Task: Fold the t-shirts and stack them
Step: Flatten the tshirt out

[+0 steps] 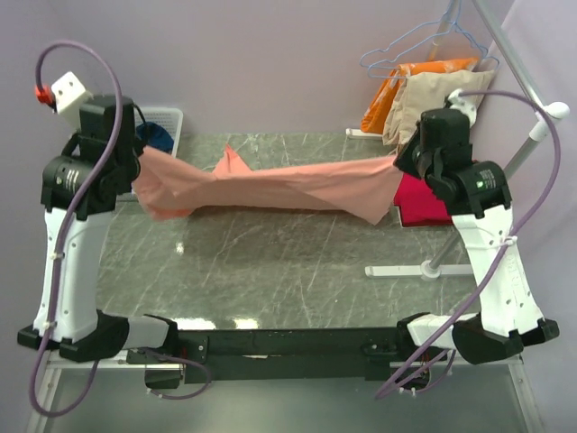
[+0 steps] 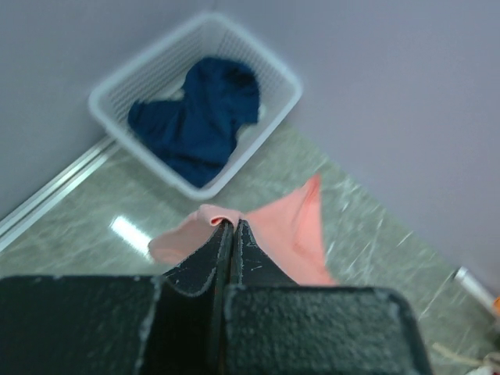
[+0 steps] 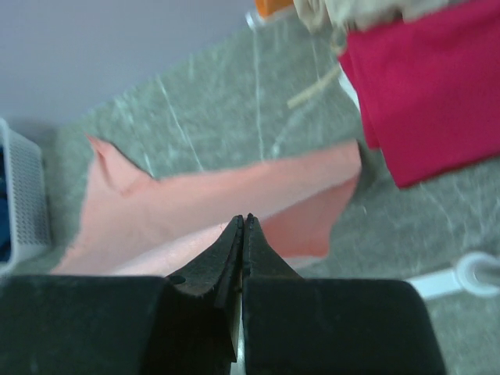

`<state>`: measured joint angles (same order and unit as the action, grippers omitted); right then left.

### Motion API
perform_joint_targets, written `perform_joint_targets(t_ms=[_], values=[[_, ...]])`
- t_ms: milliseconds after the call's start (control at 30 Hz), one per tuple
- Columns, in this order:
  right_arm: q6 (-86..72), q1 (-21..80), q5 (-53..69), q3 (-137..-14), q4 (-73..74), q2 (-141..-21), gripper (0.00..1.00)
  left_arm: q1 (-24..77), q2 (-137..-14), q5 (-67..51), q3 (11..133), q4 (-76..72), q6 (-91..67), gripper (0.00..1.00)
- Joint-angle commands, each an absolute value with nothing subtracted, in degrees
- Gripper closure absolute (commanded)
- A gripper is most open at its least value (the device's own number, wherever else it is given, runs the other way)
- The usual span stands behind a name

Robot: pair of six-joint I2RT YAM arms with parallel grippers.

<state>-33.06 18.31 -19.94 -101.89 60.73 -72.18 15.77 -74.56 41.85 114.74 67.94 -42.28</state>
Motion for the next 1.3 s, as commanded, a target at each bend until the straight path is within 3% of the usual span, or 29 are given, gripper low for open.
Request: perform_joint_targets(t_ms=[0, 200, 333, 600, 867, 1033, 1267], values=[[-29.36, 17.32, -21.45, -112.99, 56.43, -78.74, 1.00, 13.89, -82.16, 40.35, 124.61, 62.23, -37.10, 0.99], [-27.34, 16.52, -19.95, -123.56, 57.39, -84.38, 1.00, 10.20, -87.19, 33.23, 131.13, 57.83, -35.69, 0.99], [-26.02, 16.52, -17.85, -118.41, 55.11, -78.85, 1.00, 10.11, -83.42, 30.94, 129.04, 56.08, -34.72, 0.99], [-23.12, 16.52, -8.63, -104.69, 50.98, -58.02, 1.00, 10.37, -61.28, 29.88, 117.34, 50.02, -32.34, 0.99], [-23.20, 16.61, -3.52, -111.17, 53.35, -52.64, 1.00, 10.37, -47.82, 27.25, 115.05, 40.26, -31.82, 0.99], [-23.64, 16.52, -3.25, -109.52, 48.79, -54.31, 1.00, 10.37, -49.30, 27.77, 112.77, 35.52, -30.85, 0.99], [-23.47, 16.52, -6.14, -106.17, 40.96, -68.80, 1.00, 10.37, -67.91, 27.60, 113.11, 33.57, -32.17, 0.99]])
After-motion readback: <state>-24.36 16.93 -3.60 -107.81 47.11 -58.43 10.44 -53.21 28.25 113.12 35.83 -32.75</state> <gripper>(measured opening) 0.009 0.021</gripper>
